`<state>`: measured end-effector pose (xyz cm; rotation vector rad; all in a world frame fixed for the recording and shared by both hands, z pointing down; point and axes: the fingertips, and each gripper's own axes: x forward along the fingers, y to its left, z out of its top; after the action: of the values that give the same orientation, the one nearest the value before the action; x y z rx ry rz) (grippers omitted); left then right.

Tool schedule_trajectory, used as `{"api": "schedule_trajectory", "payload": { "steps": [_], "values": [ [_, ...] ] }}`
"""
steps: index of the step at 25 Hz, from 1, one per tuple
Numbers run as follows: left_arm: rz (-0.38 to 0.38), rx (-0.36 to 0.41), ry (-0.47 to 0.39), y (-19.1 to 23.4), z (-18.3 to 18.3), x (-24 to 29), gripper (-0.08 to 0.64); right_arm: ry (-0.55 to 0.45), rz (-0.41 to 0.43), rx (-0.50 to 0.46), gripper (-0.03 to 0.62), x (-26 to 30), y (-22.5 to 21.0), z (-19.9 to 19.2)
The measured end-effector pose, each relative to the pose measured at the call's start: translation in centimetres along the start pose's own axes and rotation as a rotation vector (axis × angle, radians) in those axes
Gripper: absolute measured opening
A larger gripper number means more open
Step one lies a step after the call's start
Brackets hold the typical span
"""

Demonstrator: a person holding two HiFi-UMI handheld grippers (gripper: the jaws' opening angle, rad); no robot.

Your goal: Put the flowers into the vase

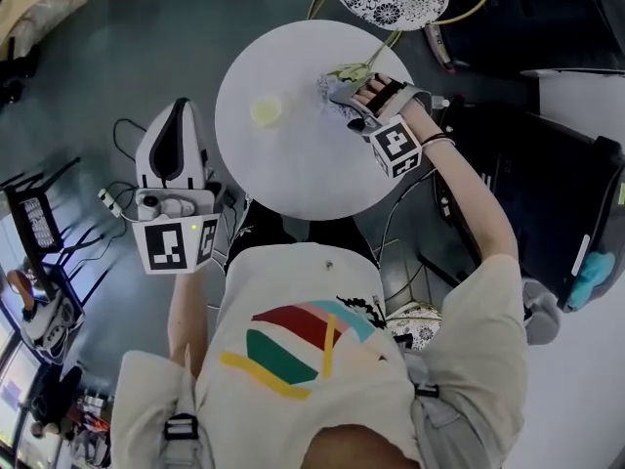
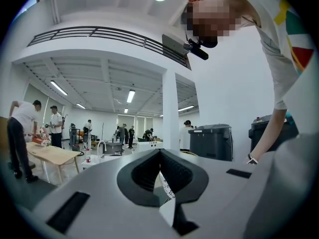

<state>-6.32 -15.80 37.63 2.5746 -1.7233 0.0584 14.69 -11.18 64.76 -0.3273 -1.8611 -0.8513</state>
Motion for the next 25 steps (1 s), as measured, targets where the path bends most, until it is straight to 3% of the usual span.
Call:
{"api": "schedule_trajectory", "payload": {
  "steps": [7, 12, 16, 21, 25],
  "values": [
    [0.004, -0.014, 0.002, 0.4, -0.3, -0.5, 0.005, 0.036, 0.006, -0.043, 0.335, 2.3, 0.4, -0.1],
    [0.009, -0.027, -0.005, 0.8, -0.2, -0.8, 0.005, 0.033, -0.029, 0.026, 0.233, 2.5, -0.4, 0.2],
    [0.002, -0.033, -0.006, 0.6, -0.2, -0.9, 0.005, 0.035, -0.062, 0.055, 0.202, 1.8, -0.9, 0.5],
    [-0.012, -0.027, -0.029, 0.5, 0.7, -0.8, 0.005, 0.019, -0.167, 0.114, 0.188, -0.6, -3.0, 1.7],
    [-0.023, -0.024, -0.053, 0.3, 1.7, -0.8, 0.004, -0.009, -0.296, 0.266, 0.181, -3.8, -5.0, 2.7]
  ]
}}
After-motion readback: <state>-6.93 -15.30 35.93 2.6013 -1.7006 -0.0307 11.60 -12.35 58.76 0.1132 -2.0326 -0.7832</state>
